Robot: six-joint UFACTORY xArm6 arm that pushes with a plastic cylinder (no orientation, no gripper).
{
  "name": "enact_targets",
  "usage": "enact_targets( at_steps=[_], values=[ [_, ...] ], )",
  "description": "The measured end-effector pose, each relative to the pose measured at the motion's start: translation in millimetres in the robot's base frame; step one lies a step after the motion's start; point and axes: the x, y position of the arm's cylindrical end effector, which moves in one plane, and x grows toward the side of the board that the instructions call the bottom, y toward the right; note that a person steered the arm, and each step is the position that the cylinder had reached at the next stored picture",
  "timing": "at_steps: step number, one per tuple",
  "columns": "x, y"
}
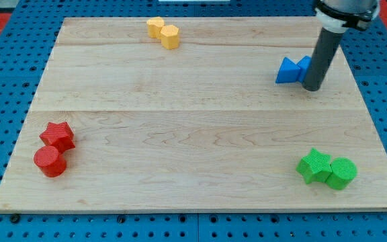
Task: Move the blue blocks to the top
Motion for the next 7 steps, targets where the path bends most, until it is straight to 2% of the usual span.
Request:
enact_targets(
  at_steps=[1,3,4,6,7],
  values=[
    [-10,27],
    [-64,-20],
    [-65,-25],
    [1,-26],
    [-16,-50]
  ],
)
